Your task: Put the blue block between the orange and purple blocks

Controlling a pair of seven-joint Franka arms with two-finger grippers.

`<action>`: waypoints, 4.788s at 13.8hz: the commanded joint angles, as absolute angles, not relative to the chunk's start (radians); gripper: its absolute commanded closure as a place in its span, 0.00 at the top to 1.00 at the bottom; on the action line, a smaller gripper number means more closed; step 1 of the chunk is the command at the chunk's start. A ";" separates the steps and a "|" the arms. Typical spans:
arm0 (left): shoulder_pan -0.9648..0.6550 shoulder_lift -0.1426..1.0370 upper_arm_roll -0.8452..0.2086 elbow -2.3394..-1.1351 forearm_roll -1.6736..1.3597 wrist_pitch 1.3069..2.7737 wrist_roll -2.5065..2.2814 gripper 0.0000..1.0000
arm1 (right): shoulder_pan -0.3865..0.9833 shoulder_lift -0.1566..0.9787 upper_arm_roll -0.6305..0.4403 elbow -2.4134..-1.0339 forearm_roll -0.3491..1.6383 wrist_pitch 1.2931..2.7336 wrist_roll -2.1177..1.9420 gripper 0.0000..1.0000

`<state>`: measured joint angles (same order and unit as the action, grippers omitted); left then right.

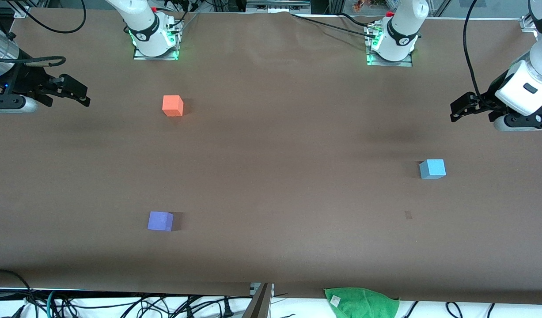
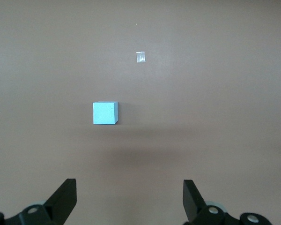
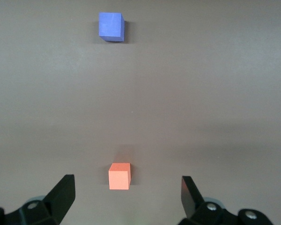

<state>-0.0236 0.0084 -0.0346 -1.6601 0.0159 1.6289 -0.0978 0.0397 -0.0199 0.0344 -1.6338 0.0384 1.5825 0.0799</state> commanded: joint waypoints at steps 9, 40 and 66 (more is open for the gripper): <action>-0.025 0.005 -0.034 -1.666 0.015 1.589 -0.104 1.00 | 0.029 -0.011 0.040 -1.611 0.028 1.566 0.072 1.00; 0.074 0.135 -0.028 -1.658 0.015 1.569 -0.092 1.00 | 0.029 -0.009 0.040 -1.611 0.028 1.565 0.072 1.00; 0.175 0.437 -0.032 -2.212 0.175 2.726 0.060 0.85 | 0.025 -0.009 0.040 -1.611 0.031 1.565 0.072 1.00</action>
<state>0.1519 0.4215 -0.0257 -2.2101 0.1570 2.6950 0.0448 0.0352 -0.0189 0.0339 -1.6338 0.0380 1.5817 0.0796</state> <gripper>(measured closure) 0.022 0.000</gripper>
